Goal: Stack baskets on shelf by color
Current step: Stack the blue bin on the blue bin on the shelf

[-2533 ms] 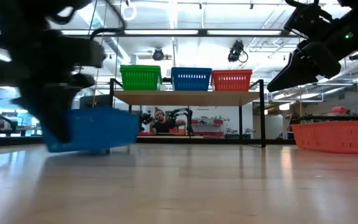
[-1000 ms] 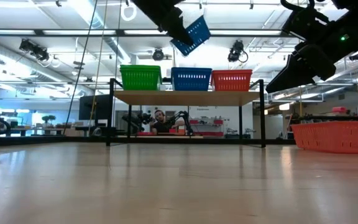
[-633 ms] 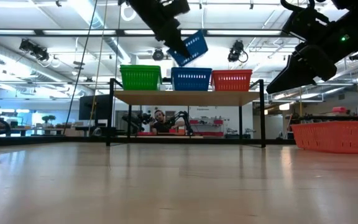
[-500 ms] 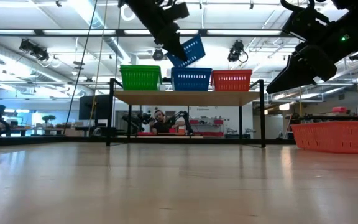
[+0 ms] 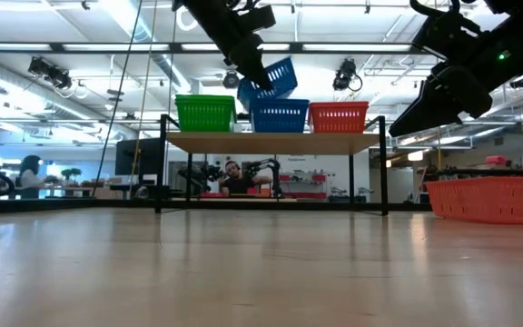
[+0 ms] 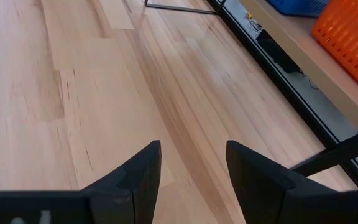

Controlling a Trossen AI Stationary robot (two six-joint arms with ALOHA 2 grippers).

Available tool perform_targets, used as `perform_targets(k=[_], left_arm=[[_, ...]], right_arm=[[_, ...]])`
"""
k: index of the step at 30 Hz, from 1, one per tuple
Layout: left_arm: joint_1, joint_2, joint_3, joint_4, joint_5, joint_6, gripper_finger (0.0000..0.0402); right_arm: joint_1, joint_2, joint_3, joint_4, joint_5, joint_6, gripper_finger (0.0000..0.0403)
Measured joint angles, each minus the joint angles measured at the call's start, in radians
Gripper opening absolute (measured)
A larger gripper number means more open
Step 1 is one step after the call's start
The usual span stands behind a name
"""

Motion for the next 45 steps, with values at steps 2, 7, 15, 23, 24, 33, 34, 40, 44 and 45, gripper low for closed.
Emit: perform_targets(k=[2, 7, 15, 23, 24, 33, 34, 40, 44, 45], left_arm=[[0.0, 0.0, 0.0, -0.004, 0.0, -0.001, 0.0048], [0.0, 0.0, 0.0, -0.009, 0.0, -0.001, 0.006], [0.0, 0.0, 0.0, -0.01, -0.024, -0.001, 0.0074], [0.002, -0.001, 0.0, -0.018, -0.037, -0.028, 0.0077], [0.004, -0.001, -0.001, -0.018, -0.036, -0.033, 0.0078], [0.009, -0.003, -0.014, -0.034, -0.044, -0.053, 0.0098], [0.008, -0.003, -0.014, -0.028, -0.043, -0.053, 0.0099], [0.003, -0.003, -0.014, 0.009, -0.04, -0.056, 0.0099], [-0.008, -0.003, -0.014, 0.036, -0.012, -0.089, 0.01], [-0.01, -0.003, -0.014, 0.037, -0.009, -0.096, 0.0101]], right_arm=[[0.0, 0.0, 0.0, 0.0, 0.0, 0.0, 0.0187], [0.0, 0.0, 0.0, 0.0, 0.0, 0.0, 0.0187], [0.0, 0.0, 0.0, 0.0, 0.0, -0.001, 0.0187], [0.0, 0.0, 0.0, 0.0, 0.0, -0.001, 0.0187], [0.0, 0.0, 0.0, 0.0, 0.001, -0.001, 0.0187], [0.0, 0.0, 0.0, 0.0, 0.001, -0.001, 0.0187], [0.0, 0.0, 0.0, 0.0, 0.001, -0.001, 0.0187], [0.0, 0.0, 0.0, 0.0, 0.001, -0.001, 0.0187], [0.0, 0.0, 0.0, 0.0, 0.001, -0.001, 0.0187], [0.0, 0.0, 0.0, 0.0, 0.001, -0.001, 0.0187]])
